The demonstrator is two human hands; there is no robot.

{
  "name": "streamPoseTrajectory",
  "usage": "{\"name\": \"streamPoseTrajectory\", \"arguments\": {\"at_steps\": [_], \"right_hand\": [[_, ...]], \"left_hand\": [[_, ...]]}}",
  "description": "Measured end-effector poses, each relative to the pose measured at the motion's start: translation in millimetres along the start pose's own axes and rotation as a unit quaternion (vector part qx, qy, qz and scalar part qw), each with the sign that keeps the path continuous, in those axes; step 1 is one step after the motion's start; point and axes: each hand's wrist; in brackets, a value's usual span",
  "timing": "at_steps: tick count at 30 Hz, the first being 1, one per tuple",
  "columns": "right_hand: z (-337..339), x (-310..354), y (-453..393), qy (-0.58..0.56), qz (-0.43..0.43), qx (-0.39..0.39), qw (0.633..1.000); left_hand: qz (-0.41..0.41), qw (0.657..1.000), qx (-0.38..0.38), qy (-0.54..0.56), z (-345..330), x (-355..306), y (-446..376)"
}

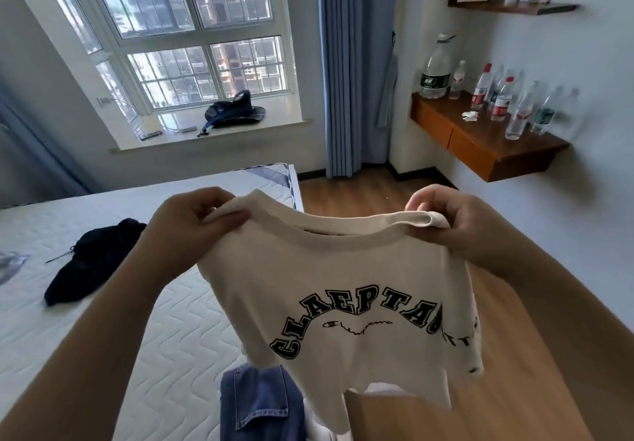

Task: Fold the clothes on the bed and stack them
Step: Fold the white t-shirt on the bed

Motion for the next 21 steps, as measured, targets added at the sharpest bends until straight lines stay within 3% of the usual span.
{"name": "streamPoseTrajectory", "arguments": {"at_steps": [6, 16, 21], "right_hand": [[4, -8, -3, 0.110, 0.002, 0.052, 0.993], [3, -12, 10, -0.005, -0.044, 0.118, 0.992], [8, -24, 14, -0.023, -0.031, 0.052, 0.998]], "left_hand": [[0.018, 1.000, 0.004, 0.023, -4, 17, 15], [0.035, 0.996, 0.023, 0.080, -10, 31, 33], [0.008, 0.998, 0.015, 0.054, -16, 24, 31]]}}
Point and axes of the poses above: each hand's wrist, its own y-axis away from the middle knuckle, its own z-axis out of the back of the hand, x = y × z, and after that the axes turned 6 degrees about -x, right-handed
